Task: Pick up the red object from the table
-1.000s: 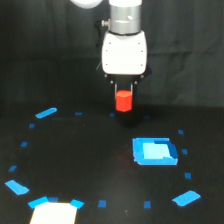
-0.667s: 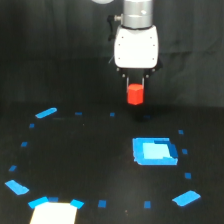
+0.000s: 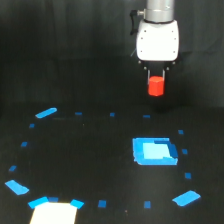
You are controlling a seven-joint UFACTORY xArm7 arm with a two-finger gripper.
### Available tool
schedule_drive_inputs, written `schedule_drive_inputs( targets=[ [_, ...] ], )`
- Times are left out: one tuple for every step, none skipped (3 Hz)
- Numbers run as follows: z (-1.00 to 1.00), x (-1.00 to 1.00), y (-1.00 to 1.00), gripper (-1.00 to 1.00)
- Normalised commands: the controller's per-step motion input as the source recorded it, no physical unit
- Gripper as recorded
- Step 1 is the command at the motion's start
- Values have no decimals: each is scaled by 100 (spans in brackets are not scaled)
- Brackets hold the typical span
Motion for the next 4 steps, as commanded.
schedule_drive_inputs(
  targets=[
    [100, -3, -18, -100],
    [100, -28, -18, -96],
    [100, -6, 29, -66],
    [100, 17, 34, -100]
  ],
)
